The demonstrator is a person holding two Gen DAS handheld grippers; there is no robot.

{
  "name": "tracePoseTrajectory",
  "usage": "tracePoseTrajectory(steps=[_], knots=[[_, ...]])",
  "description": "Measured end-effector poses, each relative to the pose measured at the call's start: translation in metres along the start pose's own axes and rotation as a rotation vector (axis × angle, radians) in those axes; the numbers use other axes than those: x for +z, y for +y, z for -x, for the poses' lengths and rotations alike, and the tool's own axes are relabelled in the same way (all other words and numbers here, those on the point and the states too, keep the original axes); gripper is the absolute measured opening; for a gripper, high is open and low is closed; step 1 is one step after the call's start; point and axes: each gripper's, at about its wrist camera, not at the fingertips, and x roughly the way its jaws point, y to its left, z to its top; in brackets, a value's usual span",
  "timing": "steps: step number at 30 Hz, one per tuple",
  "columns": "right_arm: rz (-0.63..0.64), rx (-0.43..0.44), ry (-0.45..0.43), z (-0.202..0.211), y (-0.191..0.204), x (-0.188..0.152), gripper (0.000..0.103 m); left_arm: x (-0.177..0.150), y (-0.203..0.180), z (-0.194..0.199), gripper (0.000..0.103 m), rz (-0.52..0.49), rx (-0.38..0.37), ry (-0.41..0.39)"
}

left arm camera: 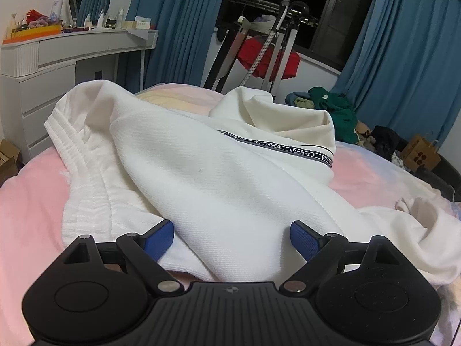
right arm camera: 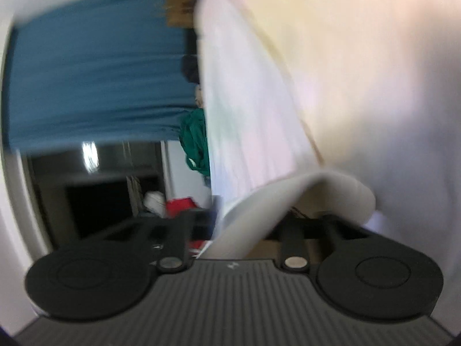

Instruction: Fold clothes

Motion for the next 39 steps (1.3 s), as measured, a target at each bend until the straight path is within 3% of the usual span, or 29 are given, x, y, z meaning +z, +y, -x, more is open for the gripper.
tracePoseTrajectory(steps=[6,8,11,16,19,20,21,22,27,30,39], knots=[[0.427,0.106,-0.327,0.035,0.07,0.004,0.009,0.002,0.001,0.0,0.09,0.0,0.002,-0.003],[0.379,0.015,-0.399,0.039,0.054,0.013,0.01,0.003,0.003,0.001,0.089,0.006,0.0,-0.001],[0.192,-0.161,-0.361,0.036,-0.001,0.032,0.011,0.005,0.007,0.002,0.089,0.02,-0.01,0.008],[0.09,-0.323,-0.209,0.032,-0.047,0.045,0.014,0.009,0.013,0.009,0.089,0.061,-0.04,0.01],[0.145,-0.353,-0.181,0.033,-0.029,0.036,0.043,0.012,0.015,0.015,0.089,0.079,-0.054,0.002],[0.177,-0.356,-0.178,0.043,-0.025,0.031,0.066,0.013,0.016,0.017,0.09,0.081,-0.059,-0.001],[0.214,-0.363,-0.181,0.049,-0.018,0.024,0.081,0.013,0.016,0.019,0.09,0.079,-0.063,-0.003],[0.253,-0.373,-0.187,0.052,-0.01,0.017,0.083,0.014,0.016,0.021,0.09,0.078,-0.068,-0.004],[0.405,-0.372,-0.191,0.061,0.028,-0.004,0.084,0.015,0.021,0.032,0.09,0.089,-0.083,-0.015],[0.429,-0.355,-0.177,0.103,0.03,0.008,0.085,0.018,0.035,0.04,0.091,0.155,-0.109,0.008],[0.369,-0.295,-0.178,0.124,0.031,0.007,0.086,0.008,0.106,0.022,0.092,0.608,-0.185,0.212]])
